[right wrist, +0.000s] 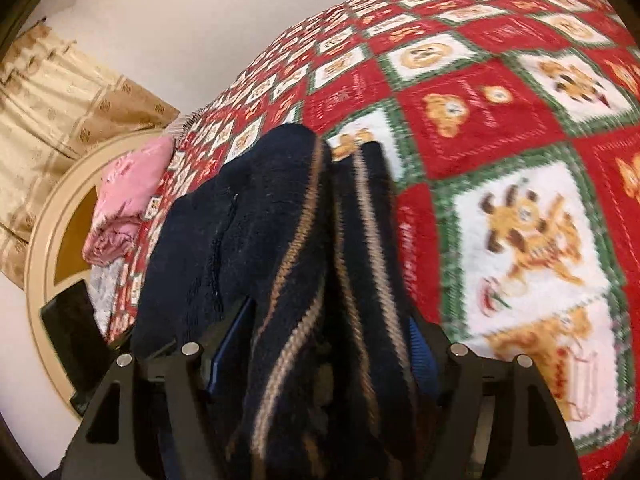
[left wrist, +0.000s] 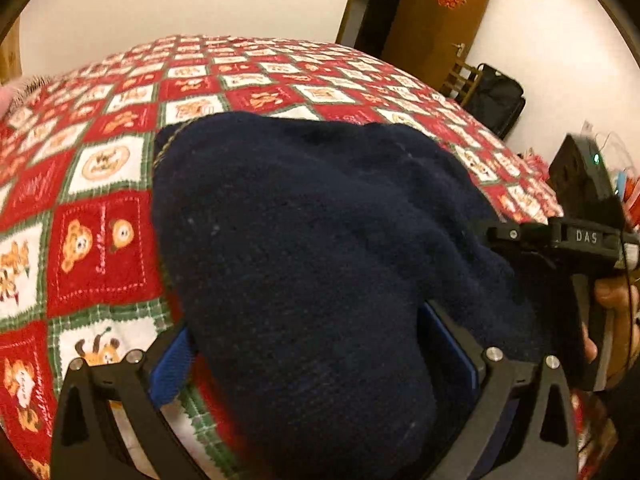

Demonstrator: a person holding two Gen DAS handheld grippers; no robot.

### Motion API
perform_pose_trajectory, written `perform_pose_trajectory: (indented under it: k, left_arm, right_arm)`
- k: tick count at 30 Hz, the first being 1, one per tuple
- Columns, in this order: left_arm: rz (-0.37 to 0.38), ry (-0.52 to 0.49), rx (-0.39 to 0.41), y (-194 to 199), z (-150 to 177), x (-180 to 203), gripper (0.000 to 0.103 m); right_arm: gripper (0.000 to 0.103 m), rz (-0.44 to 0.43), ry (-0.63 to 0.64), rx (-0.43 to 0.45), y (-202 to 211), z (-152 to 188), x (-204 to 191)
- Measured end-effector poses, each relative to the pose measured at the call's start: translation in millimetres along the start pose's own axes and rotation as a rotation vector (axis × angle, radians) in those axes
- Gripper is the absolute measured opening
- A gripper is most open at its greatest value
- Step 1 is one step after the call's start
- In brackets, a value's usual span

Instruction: Fold small clothes

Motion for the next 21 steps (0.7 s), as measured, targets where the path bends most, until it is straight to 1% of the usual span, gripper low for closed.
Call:
perform_pose_trajectory:
  k: [1, 3, 4, 5, 6, 8, 10, 11, 14, 16, 17, 18, 19, 21]
  left_arm:
    - [-0.003, -0.004, 0.004, 0.2, -0.1, 0.3, 0.103]
    - [0.002, -0.002, 0.005, 2.0, 0.6, -2.1, 0.103]
    - [0.007, 0.001, 0.005, 2.2, 0.7, -3.3, 0.103]
    - [0.012, 0.000, 0.008, 3.1, 1.0, -3.7, 0.103]
    - [0.016, -0.003, 0.011, 3.1, 0.6, -3.5, 0.102]
    - [0.019, -0.012, 0.020, 5.3, 1.4, -2.1, 0.099]
    - [0.016, -0.029, 0.030, 5.7, 0.7, 1.6, 0.095]
    - [0.015, -0.036, 0.034, 5.6, 0.0, 3.1, 0.094]
    - [0.013, -0.055, 0.048, 9.1, -1.9, 6.4, 0.082]
    - [0.006, -0.068, 0.062, 11.7, -4.4, 8.7, 0.066]
    - [-0.001, -0.080, 0.069, 13.9, -5.9, 10.8, 0.062]
    - [-0.009, -0.090, 0.072, 15.6, -7.3, 12.9, 0.054]
    - [-0.019, -0.100, 0.072, 18.2, -8.9, 15.4, 0.050]
    - [-0.031, -0.104, 0.074, 23.0, -11.1, 17.7, 0.046]
  right_arm:
    - [0.071, 0.005, 0.006, 0.003, -0.5, 0.2, -0.3]
    - [0.064, -0.009, -0.002, 0.010, 1.7, -0.1, 3.2]
    - [0.061, -0.035, -0.026, 0.014, 4.2, 0.0, 7.9]
    - [0.056, -0.057, -0.046, 0.017, 6.3, 0.4, 12.8]
    - [0.050, -0.076, -0.065, 0.019, 8.2, 0.5, 16.1]
    - [0.044, -0.114, -0.098, 0.020, 10.3, 2.7, 19.5]
    - [0.038, -0.122, -0.098, 0.024, 11.0, 4.4, 17.2]
    - [0.034, -0.125, -0.092, 0.028, 11.3, 4.8, 14.4]
    - [0.029, -0.104, -0.062, 0.046, 11.9, 4.3, 6.1]
    - [0.028, -0.096, -0.057, 0.055, 12.8, 4.3, 2.7]
    - [0.027, -0.088, -0.052, 0.061, 13.3, 4.1, 1.4]
    - [0.026, -0.080, -0.050, 0.068, 14.3, 3.9, -0.6]
    - [0.026, -0.073, -0.047, 0.076, 15.8, 3.6, -3.6]
    - [0.022, -0.066, -0.046, 0.088, 21.7, 1.8, -7.3]
Point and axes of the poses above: each gripper's, at about its wrist camera, not at the fingertips, and y roughly against the way its jaws point, x to its right, z to its underside, the point moved 6 cm from there along -y, roughly the way its jaws point, and after that the axes turned 10 degrees about x, right-handed, at the moved point
